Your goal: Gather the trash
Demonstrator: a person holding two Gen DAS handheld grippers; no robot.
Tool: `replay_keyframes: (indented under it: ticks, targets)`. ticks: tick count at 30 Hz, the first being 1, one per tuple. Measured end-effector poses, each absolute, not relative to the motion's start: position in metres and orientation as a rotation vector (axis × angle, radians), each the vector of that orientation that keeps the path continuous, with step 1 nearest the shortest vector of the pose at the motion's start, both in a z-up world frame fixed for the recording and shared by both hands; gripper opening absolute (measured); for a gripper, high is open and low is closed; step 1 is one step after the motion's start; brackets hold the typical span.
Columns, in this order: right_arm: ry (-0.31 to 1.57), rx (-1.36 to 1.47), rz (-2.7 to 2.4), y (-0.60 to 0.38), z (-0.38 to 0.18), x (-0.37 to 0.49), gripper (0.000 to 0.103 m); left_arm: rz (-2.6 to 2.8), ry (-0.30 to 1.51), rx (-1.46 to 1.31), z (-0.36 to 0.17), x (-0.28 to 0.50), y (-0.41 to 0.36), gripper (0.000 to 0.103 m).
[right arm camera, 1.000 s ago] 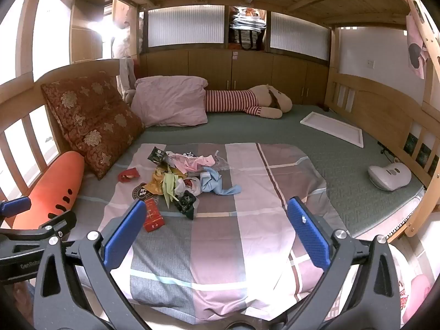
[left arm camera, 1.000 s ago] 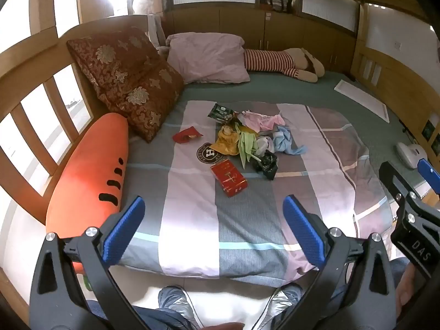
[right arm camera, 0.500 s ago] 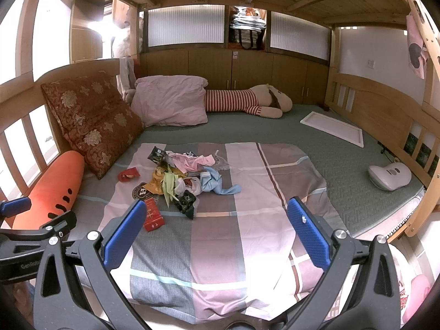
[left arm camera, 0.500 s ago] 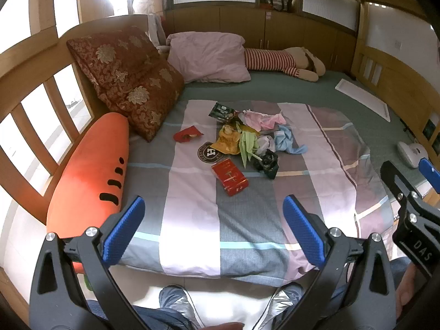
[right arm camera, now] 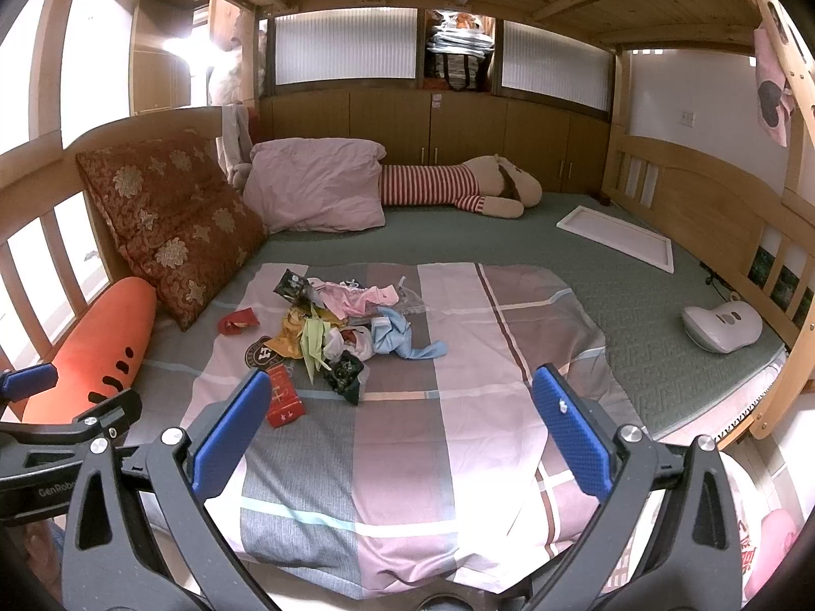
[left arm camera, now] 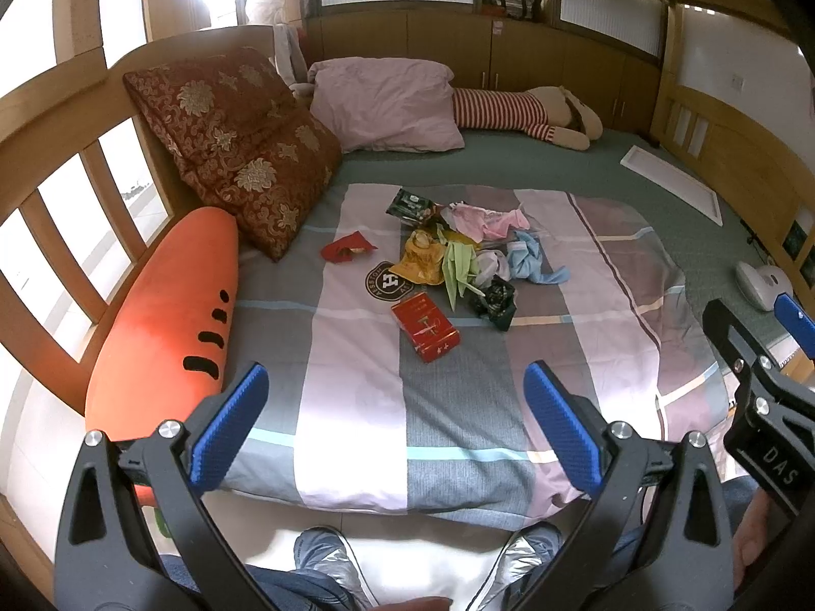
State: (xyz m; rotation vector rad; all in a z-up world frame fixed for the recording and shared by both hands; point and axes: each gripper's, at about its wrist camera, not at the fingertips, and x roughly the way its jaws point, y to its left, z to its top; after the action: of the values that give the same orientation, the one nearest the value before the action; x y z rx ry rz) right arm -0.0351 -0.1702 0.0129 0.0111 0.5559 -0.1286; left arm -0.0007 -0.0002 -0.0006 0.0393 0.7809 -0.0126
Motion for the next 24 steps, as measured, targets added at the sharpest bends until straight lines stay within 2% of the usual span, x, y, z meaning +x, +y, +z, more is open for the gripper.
replay_keyframes:
  ticks: [24]
  targets:
    - [0.557, 0.010, -0.129, -0.1697, 0.0125, -0.0346, 0.100, -0.012, 0.789, 0.030, -0.0042, -0.0002, 0.0012, 0.100]
